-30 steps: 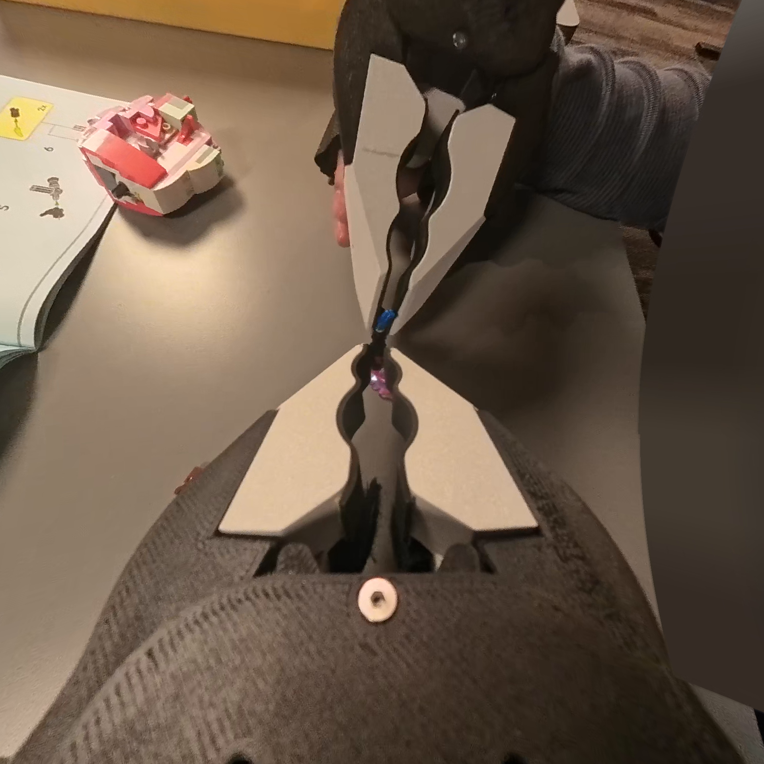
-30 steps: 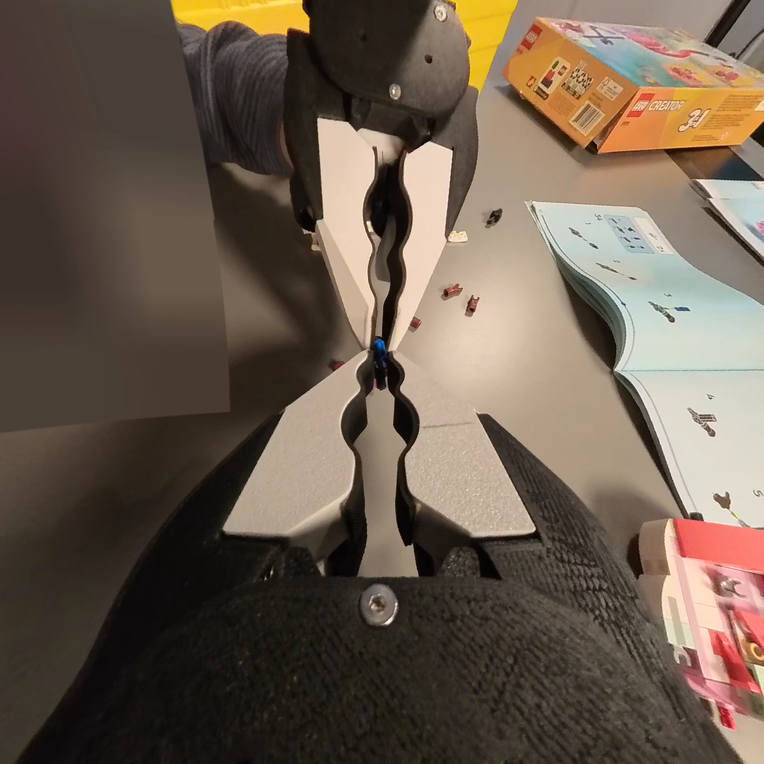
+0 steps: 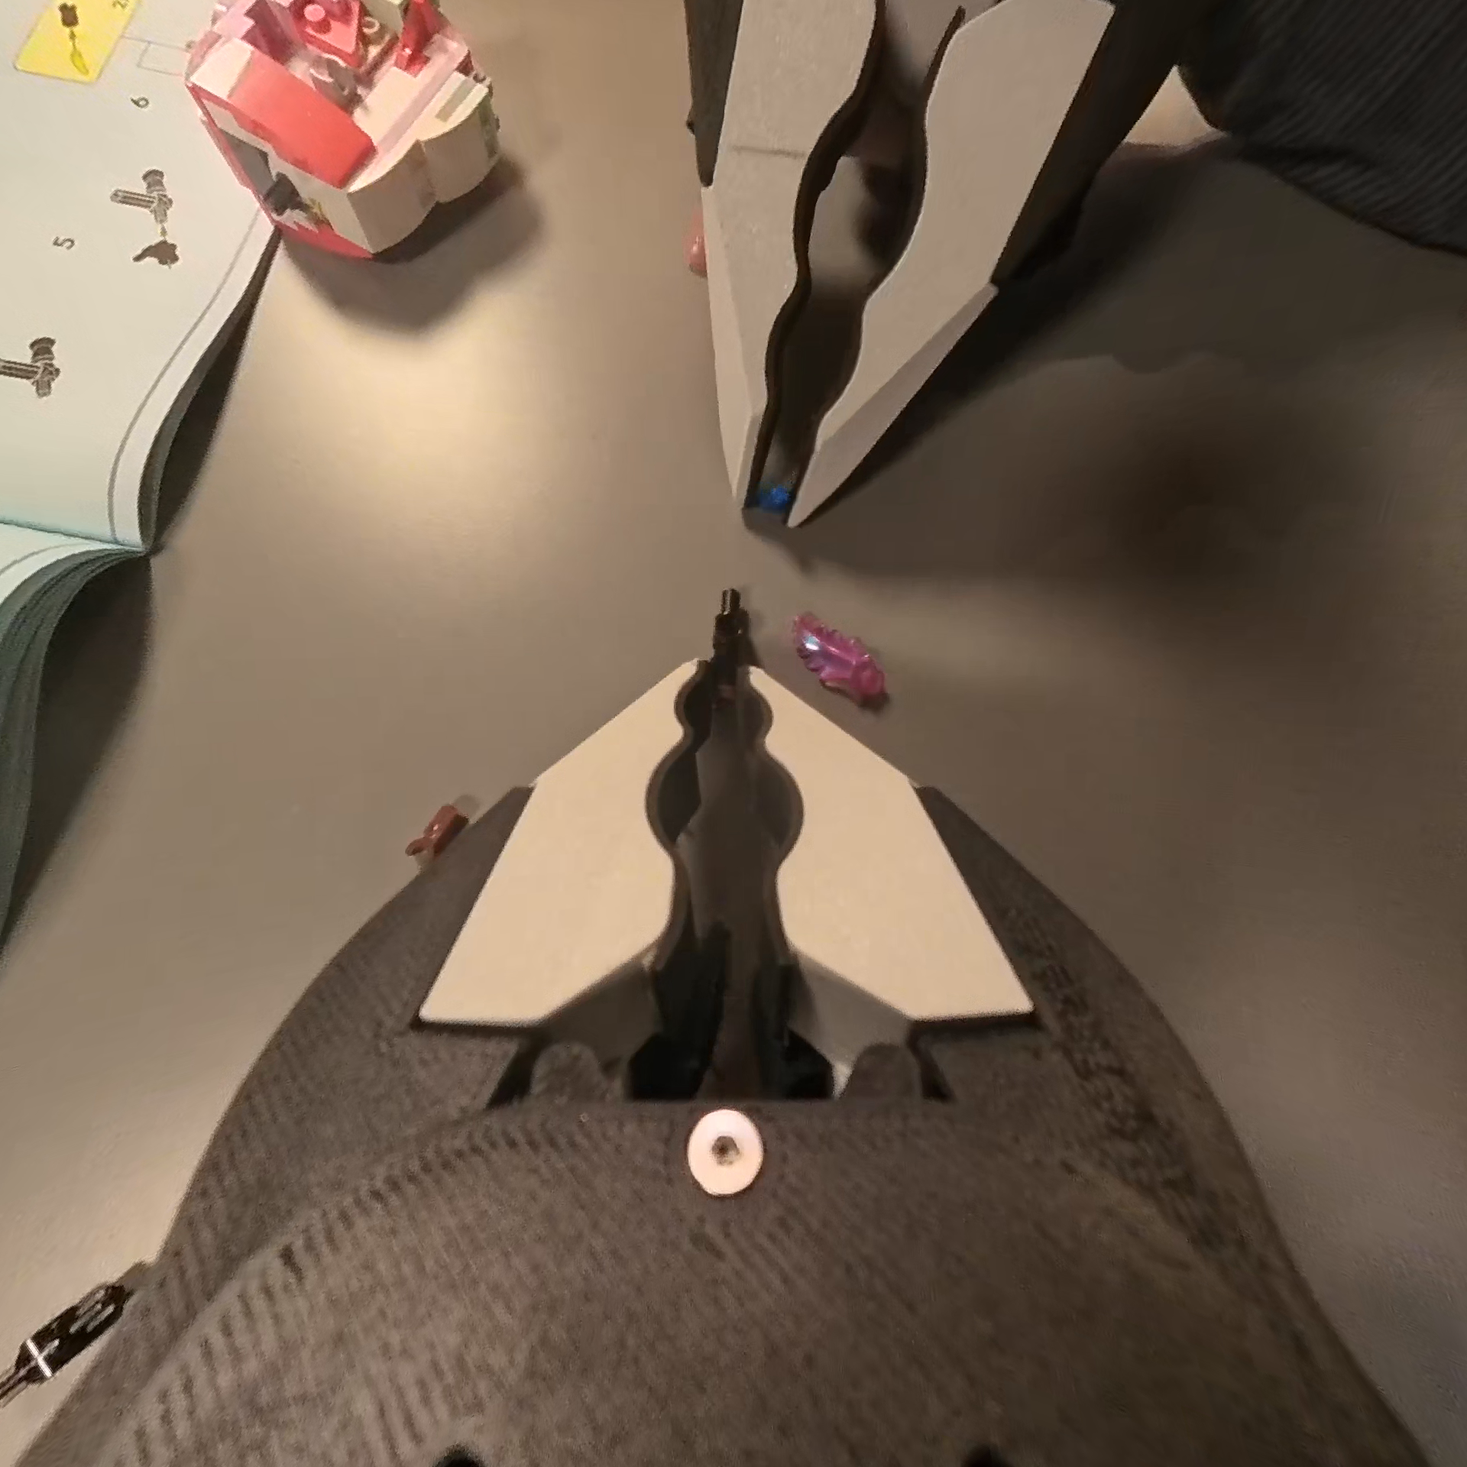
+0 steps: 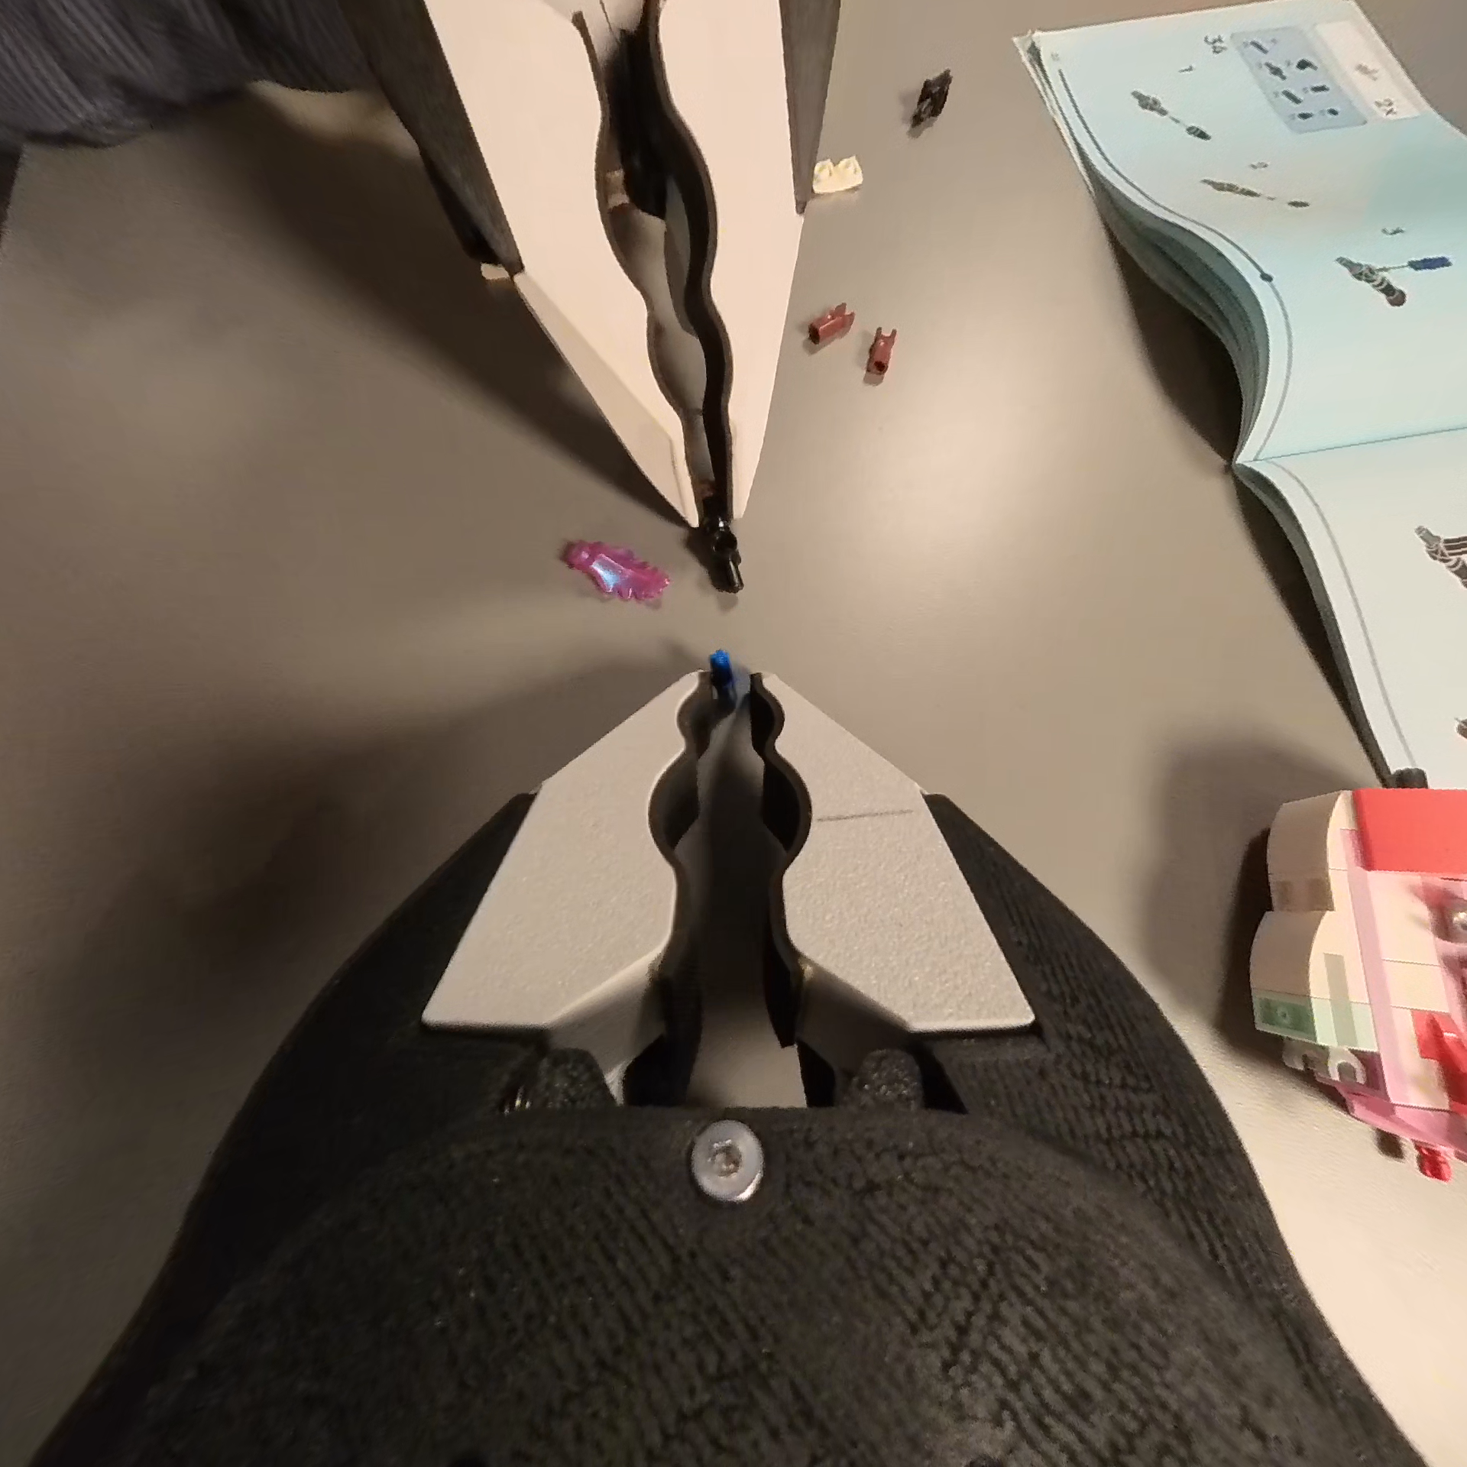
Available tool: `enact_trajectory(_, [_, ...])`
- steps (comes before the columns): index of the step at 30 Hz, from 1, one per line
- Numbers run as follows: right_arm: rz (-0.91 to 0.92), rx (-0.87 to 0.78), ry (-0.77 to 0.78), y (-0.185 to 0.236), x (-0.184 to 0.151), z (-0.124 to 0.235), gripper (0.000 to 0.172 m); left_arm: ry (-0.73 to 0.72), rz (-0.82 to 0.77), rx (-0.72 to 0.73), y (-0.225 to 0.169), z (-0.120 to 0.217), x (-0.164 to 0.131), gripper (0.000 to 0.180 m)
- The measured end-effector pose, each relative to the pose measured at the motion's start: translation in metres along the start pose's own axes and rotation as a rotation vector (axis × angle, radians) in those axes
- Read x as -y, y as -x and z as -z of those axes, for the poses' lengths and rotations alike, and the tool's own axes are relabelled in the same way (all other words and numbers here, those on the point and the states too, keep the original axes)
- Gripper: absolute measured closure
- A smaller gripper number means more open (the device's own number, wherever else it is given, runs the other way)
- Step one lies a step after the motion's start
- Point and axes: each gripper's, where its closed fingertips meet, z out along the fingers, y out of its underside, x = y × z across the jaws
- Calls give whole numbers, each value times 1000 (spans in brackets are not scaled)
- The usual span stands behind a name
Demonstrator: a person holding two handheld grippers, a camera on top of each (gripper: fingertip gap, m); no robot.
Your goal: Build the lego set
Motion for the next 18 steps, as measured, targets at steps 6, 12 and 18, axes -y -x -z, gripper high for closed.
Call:
enact_trajectory(6, [-9, 4, -1, 0, 0, 0, 162, -1, 1, -6, -1, 0, 0, 176])
enact_trajectory(12, [-15, 15, -32, 1, 5, 1, 167, -4, 4, -19, -2, -1, 0, 175])
enact_trajectory(18, [-46, -12, -158, -7, 25, 7, 168, -24, 31, -28, 0, -2, 0, 174])
